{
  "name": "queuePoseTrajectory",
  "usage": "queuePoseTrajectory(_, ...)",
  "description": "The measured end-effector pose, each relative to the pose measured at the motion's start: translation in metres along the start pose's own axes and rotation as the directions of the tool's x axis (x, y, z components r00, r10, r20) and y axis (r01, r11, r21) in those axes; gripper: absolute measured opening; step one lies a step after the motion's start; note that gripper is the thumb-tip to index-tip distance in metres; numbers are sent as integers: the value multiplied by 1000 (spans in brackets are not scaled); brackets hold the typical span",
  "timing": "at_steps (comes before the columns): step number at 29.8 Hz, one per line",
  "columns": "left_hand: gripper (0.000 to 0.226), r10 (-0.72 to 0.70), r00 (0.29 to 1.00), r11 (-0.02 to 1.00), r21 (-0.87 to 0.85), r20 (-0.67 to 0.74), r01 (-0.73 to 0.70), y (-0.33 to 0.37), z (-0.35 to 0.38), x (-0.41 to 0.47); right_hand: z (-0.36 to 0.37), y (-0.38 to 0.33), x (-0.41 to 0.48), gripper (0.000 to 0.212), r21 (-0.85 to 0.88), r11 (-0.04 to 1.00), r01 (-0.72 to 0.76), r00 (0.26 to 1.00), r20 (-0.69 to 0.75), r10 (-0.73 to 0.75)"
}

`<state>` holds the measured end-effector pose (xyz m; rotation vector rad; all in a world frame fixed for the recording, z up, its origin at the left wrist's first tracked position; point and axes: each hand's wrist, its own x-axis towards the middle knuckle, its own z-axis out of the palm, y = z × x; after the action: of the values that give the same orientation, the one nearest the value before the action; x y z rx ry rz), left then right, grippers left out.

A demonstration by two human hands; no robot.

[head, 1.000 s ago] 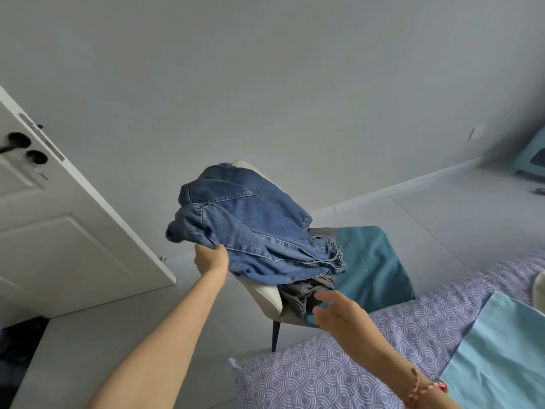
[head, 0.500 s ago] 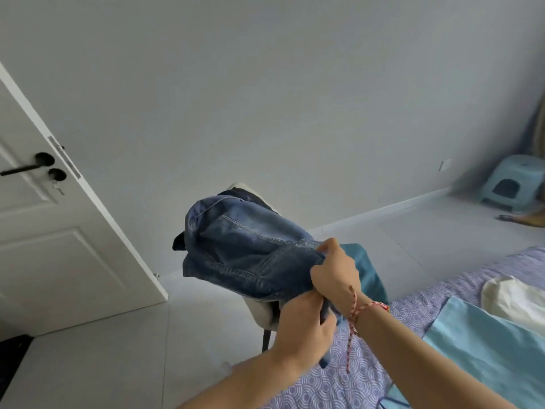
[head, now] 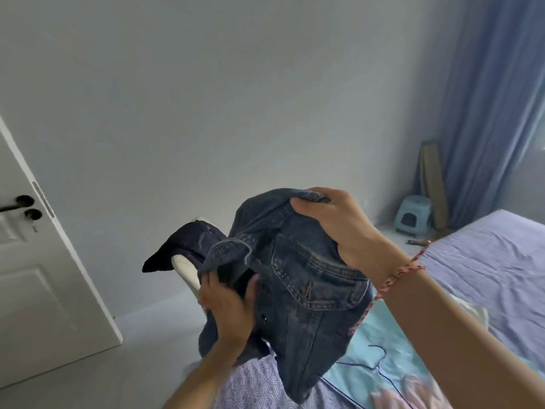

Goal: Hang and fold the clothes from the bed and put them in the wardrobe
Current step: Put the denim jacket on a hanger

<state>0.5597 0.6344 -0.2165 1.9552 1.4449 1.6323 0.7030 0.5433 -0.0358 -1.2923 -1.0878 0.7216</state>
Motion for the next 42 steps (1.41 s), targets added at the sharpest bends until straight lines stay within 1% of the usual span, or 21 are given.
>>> queuePoseTrajectory(3, 73, 38, 994, 999, 20, -98, -36, 34, -38, 11, -28, -55, -42, 8, -47, 997, 55, 998, -34, -57)
queuePoseTrajectory(5, 65, -2, 998, 993, 119, -68, 10, 57, -65, 14, -49, -83, -74, 8, -86, 995, 47, 996, -71, -53)
queuePoseTrajectory(6, 57, -38, 999, 993, 115, 22, 35, 74, -81, 13, -59, -96, -93, 10, -101, 994, 37, 993, -105, -48)
queuePoseTrajectory(8, 16, -65, 983, 998, -15, 170, 68, 115, -103, 5, -85, -112, -129, 12, -144, 990, -4, 984, -175, -21)
queuePoseTrajectory(10, 12, 68, 941, 995, -95, 331, -38, 150, -116, -4, -113, -121, -164, 12, -157, 983, -98, 968, -243, 58)
queuePoseTrajectory(12, 17, 265, 908, 959, -187, 325, -213, 190, -134, -9, -147, -138, -206, 17, -226, 947, -229, 932, -330, 147)
queuePoseTrajectory(14, 27, 404, 873, 903, -271, 274, -333, 229, -155, -3, -174, -154, -235, 25, -481, 829, -286, 924, -368, 105)
queuePoseTrajectory(15, 35, 455, 852, 874, -317, 261, -369, 259, -165, -4, -185, -167, -255, 33, -606, 750, -267, 916, -402, 1)
queuePoseTrajectory(16, 37, 519, 811, 840, -337, 270, -426, 288, -170, -6, -186, -178, -273, 51, -680, 701, -215, 921, -381, -87)
queuePoseTrajectory(18, 22, 642, 693, 767, -268, 329, -583, 341, -181, -10, -164, -180, -283, 91, -681, 719, -138, 951, -293, -96)
queuePoseTrajectory(19, 14, 717, 568, 688, -272, 404, -673, 384, -183, -40, -164, -176, -314, 98, -705, 685, -181, 945, -318, -78)
queuePoseTrajectory(20, 10, 751, 471, 613, -222, 463, -759, 400, -181, -47, -155, -159, -307, 91, -753, 631, -190, 950, -302, -75)
queuePoseTrajectory(21, 7, 778, 381, 535, -209, 499, -819, 414, -179, -63, -152, -140, -308, 70, -758, 609, -235, 931, -355, -83)
queuePoseTrajectory(23, 7, 806, 291, 459, -235, 515, -857, 427, -162, -87, -158, -111, -322, 25, -715, 612, -338, 843, -519, -140)
queuePoseTrajectory(26, 11, 804, 277, 463, -262, 526, -847, 425, -141, -102, -180, -87, -350, 20, -601, 628, -495, 730, -679, -75)
queuePoseTrajectory(30, 8, 826, 254, 407, -222, 503, -886, 418, -129, -132, -205, -72, -384, 22, -618, 421, -664, 645, -758, -96)
queuePoseTrajectory(34, 13, 744, 435, 602, -224, 507, -767, 404, -115, -164, -235, -81, -412, 23, -665, 281, -692, 538, -734, -413)
queuePoseTrajectory(36, 16, 703, 462, 654, -236, 540, -719, 393, -107, -175, -254, -78, -430, 22, -669, 211, -713, 505, -698, -507)
queuePoseTrajectory(38, 18, 674, 480, 689, -244, 562, -682, 386, -102, -185, -270, -75, -449, 25, -585, 239, -775, 445, -774, -450)
queuePoseTrajectory(40, 19, 678, 474, 686, -252, 562, -683, 389, -102, -191, -282, -73, -464, 29, -447, 394, -803, 338, -887, -315)
queuePoseTrajectory(42, 16, 724, 396, 620, -282, 564, -732, 400, -108, -195, -288, -68, -481, 30, -285, 554, -782, 234, -959, -163)
